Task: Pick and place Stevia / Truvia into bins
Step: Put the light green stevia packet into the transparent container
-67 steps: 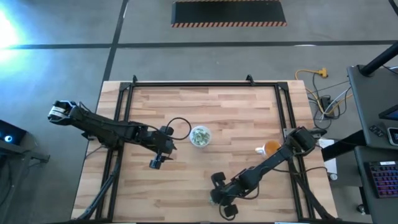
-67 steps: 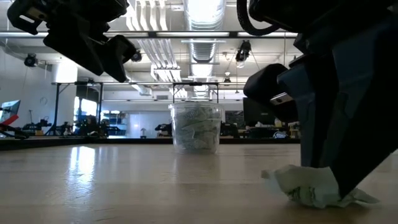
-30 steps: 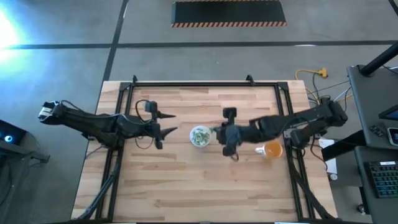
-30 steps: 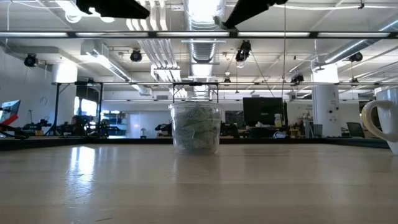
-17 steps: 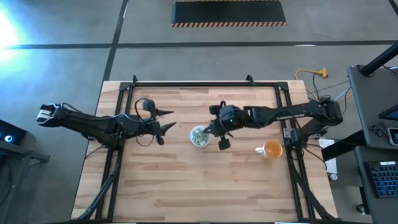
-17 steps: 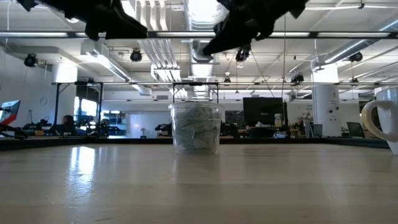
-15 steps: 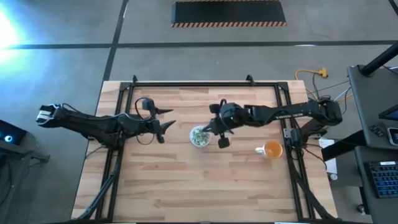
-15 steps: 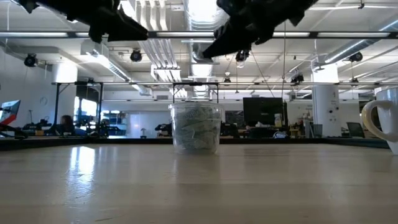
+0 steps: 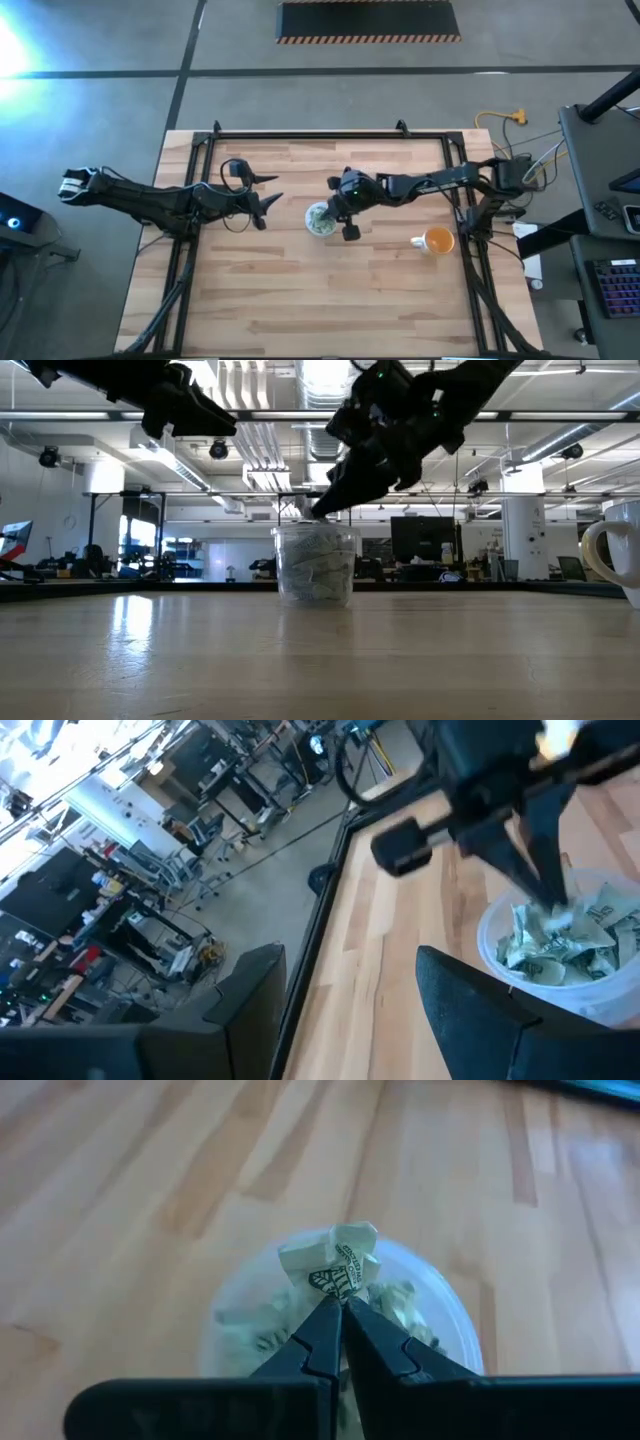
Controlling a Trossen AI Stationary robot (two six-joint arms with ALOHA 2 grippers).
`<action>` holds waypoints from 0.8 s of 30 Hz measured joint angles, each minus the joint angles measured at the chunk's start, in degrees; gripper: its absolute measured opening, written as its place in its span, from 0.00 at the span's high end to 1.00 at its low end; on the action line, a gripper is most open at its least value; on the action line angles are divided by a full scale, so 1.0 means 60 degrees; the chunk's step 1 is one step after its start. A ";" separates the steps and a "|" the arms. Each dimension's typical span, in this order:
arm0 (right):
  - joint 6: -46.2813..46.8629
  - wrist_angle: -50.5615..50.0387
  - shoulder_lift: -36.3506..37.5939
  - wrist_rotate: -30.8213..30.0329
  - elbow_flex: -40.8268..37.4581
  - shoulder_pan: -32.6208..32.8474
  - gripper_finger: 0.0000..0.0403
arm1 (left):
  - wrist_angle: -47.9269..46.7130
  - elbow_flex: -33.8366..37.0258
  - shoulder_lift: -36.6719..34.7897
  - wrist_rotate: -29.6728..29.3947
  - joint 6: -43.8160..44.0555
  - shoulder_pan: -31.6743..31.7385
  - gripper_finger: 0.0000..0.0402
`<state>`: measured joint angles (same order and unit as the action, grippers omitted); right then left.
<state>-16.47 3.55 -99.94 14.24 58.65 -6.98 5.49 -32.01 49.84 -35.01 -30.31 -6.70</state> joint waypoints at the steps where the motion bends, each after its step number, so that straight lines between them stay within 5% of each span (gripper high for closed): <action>1: 0.0000 -0.0028 -0.0178 -0.0004 0.0082 -0.0005 0.98 | 0.0000 0.0015 0.0000 0.0001 0.0057 0.0000 0.48; 18: 0.0499 -0.1092 -0.0569 -0.0647 0.0525 -0.0149 0.97 | -0.0228 0.0036 0.0066 0.0029 0.1498 -0.0007 0.48; 24: 0.0503 -0.1142 -0.0410 -0.0400 0.0525 -0.0160 0.87 | -0.0206 0.0029 0.0319 0.0059 0.1882 -0.0007 0.48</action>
<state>-13.45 -3.30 -102.40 11.84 61.80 -7.94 4.25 -31.83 51.76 -34.65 -19.02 -6.74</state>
